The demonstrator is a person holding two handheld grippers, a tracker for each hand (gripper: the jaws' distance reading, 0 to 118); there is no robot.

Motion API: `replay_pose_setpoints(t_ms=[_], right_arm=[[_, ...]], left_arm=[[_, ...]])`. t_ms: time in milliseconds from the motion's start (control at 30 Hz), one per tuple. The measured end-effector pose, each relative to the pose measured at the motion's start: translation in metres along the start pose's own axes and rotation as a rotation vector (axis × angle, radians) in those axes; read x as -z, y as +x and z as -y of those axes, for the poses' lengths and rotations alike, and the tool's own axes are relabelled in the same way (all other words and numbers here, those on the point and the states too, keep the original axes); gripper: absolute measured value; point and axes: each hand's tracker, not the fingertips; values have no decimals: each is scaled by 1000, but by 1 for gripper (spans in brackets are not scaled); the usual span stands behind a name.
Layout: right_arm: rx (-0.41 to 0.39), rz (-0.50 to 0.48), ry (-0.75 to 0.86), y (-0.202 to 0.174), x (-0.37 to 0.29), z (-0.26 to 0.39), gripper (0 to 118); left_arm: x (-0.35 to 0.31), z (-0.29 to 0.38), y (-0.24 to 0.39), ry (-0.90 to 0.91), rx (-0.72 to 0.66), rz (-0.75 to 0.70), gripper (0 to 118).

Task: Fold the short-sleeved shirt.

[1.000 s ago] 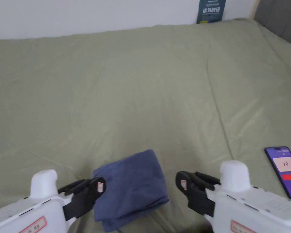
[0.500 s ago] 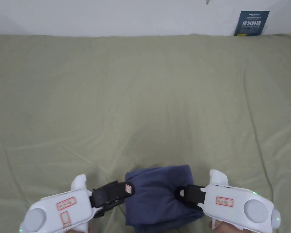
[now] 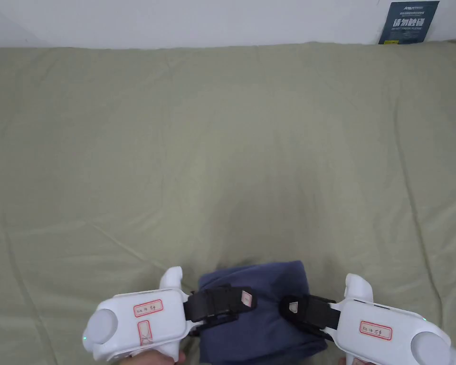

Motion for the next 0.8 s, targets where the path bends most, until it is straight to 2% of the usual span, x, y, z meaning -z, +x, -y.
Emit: replay_pose_setpoints(t_ms=[33, 100, 167, 200, 233, 267, 333, 500, 700, 800], right_arm=[[-7, -4, 0, 0, -2, 1, 3], [-42, 2, 5, -12, -8, 4, 3], [-98, 38, 31, -18, -18, 5, 3], [-123, 57, 54, -22, -27, 4, 2], [-142, 61, 69, -25, -35, 5, 2], [-148, 55, 77, -28, -42, 5, 2], [-183, 63, 99, -43, -58, 7, 2], [-241, 101, 122, -74, -84, 19, 2], [-262, 106, 119, -97, -94, 48, 2], [-260, 114, 108, -102, -93, 61, 2]], left_arm=[[5, -2, -5, -23, 14, 2, 102], [15, 2, 4, 4, 145, -121, 102], [17, 2, 7, 21, 128, -116, 97], [12, -2, 6, 39, 105, -145, 80], [6, -5, 5, 56, 111, -206, 30], [4, -6, 3, 36, 114, -165, 28], [-5, -8, 7, -20, 135, -182, 28], [-57, -20, 15, 9, 212, -240, 28], [-198, -58, -23, 77, 204, -417, 28], [-274, -80, -51, 53, 171, -465, 28]])
